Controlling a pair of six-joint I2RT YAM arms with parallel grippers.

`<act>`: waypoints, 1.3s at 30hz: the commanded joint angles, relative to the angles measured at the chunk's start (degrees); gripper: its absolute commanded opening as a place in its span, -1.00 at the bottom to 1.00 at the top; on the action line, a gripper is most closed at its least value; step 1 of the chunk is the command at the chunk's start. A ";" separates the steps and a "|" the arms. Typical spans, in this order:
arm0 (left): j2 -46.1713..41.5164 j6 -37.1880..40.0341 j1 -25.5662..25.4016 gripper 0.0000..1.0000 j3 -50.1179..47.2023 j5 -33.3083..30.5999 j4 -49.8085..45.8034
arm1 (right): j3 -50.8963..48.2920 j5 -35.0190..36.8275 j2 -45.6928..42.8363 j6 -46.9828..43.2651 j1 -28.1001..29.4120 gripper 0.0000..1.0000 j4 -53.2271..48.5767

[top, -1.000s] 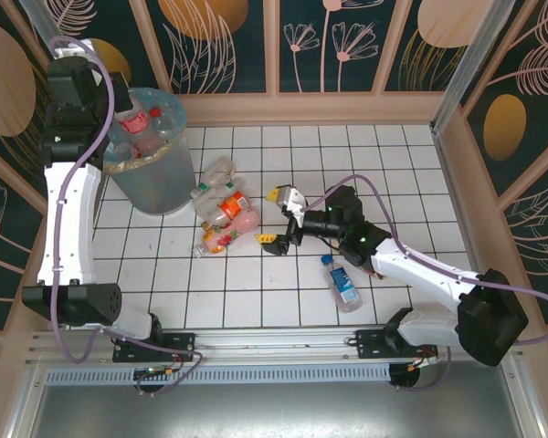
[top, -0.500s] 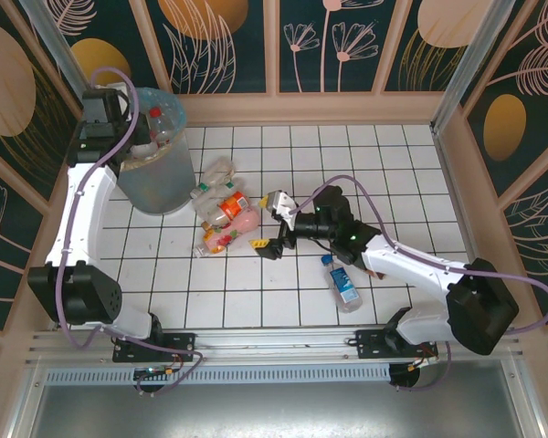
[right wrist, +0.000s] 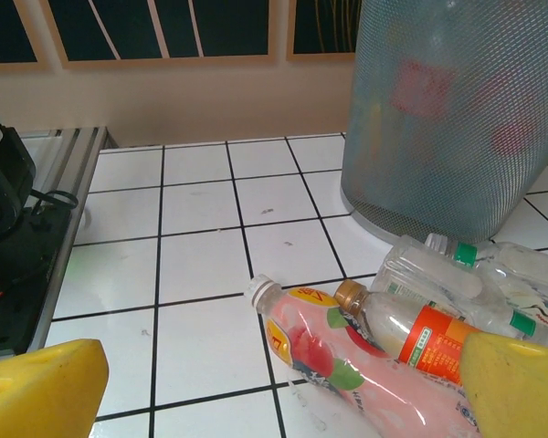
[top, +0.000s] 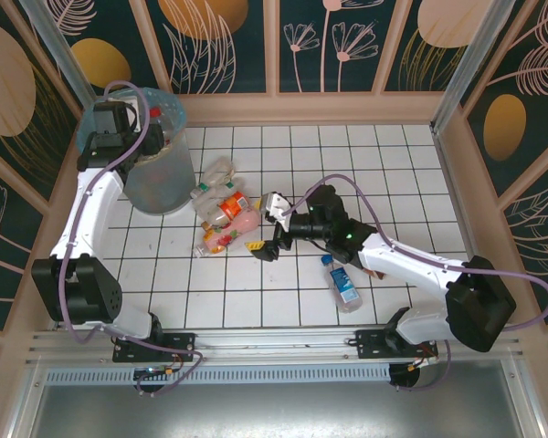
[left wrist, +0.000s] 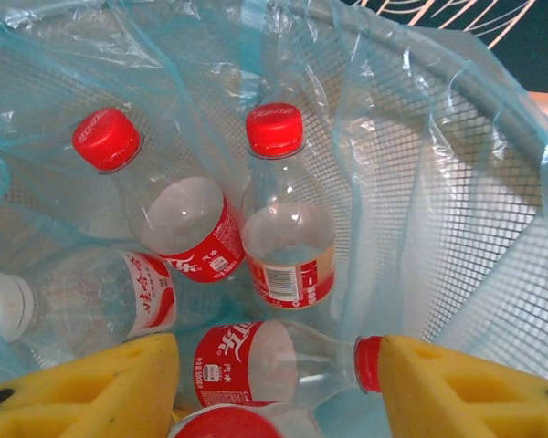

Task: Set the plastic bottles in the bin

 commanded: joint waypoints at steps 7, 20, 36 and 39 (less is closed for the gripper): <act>-16.45 -0.62 0.02 0.44 -3.93 5.40 12.27 | 6.84 2.61 2.92 -8.48 0.71 0.95 -9.45; -27.45 2.51 -4.11 0.23 -15.74 34.79 23.24 | 21.86 0.89 17.88 -32.33 1.86 0.93 -29.20; -35.00 21.86 -8.77 0.48 -38.64 46.32 33.34 | 32.22 12.97 37.03 -40.65 3.69 0.92 -30.58; -34.20 20.99 -8.77 0.47 -39.04 46.38 34.49 | 33.47 13.84 39.20 -41.03 3.65 0.92 -31.36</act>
